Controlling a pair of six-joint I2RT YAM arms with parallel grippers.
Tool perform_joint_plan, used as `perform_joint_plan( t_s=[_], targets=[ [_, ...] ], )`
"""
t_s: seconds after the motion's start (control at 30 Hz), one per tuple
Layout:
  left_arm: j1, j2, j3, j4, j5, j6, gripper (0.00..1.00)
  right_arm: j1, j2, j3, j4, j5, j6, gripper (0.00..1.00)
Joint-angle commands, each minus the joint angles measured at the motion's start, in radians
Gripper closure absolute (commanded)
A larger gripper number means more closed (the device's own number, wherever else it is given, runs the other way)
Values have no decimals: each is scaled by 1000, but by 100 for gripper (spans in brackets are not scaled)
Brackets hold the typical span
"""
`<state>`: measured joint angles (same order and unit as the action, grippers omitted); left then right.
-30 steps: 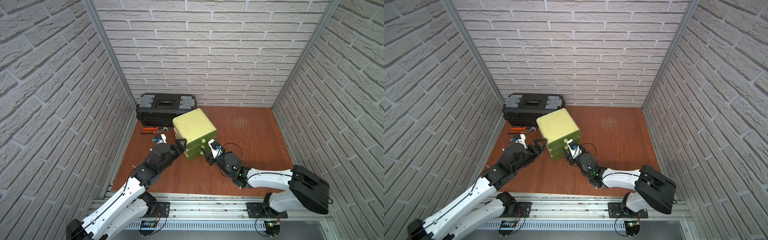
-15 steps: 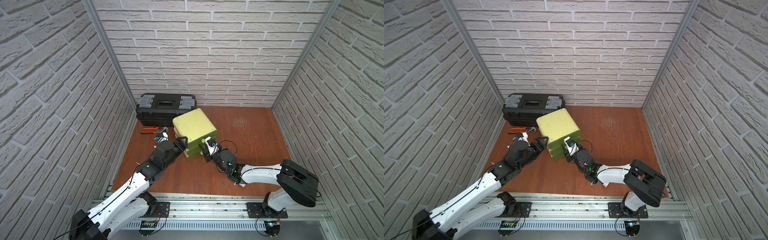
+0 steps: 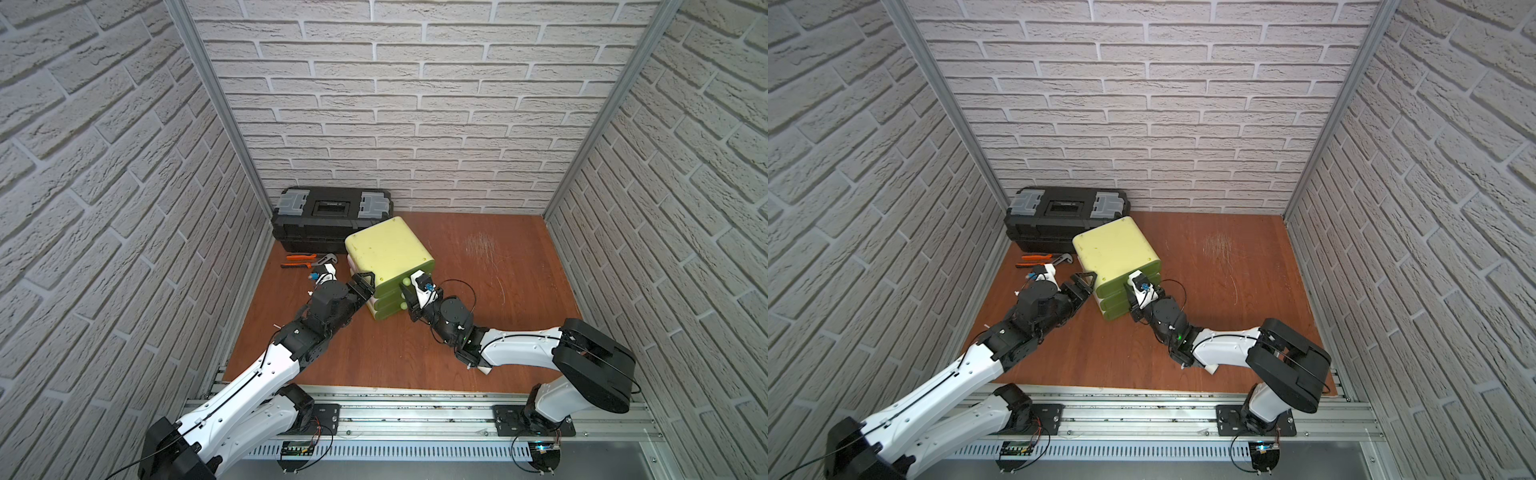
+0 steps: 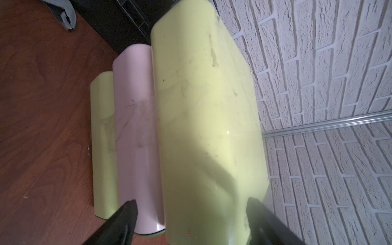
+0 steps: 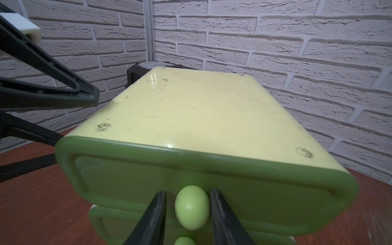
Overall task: Take the cookies out of the drawer
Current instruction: Open the drawer in the storage box.
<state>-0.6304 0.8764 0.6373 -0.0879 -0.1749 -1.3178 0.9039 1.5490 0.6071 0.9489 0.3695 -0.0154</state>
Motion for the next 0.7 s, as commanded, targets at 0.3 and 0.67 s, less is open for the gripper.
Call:
perform_joint_plan(
  t_s=[0.3, 0.67],
  targets=[
    [1, 11, 13, 71, -9, -21, 16, -2, 3, 21, 56, 27, -7, 73],
    [-1, 38, 15, 125, -17, -37, 17, 6, -88, -55, -7, 25, 7, 78]
  ],
)
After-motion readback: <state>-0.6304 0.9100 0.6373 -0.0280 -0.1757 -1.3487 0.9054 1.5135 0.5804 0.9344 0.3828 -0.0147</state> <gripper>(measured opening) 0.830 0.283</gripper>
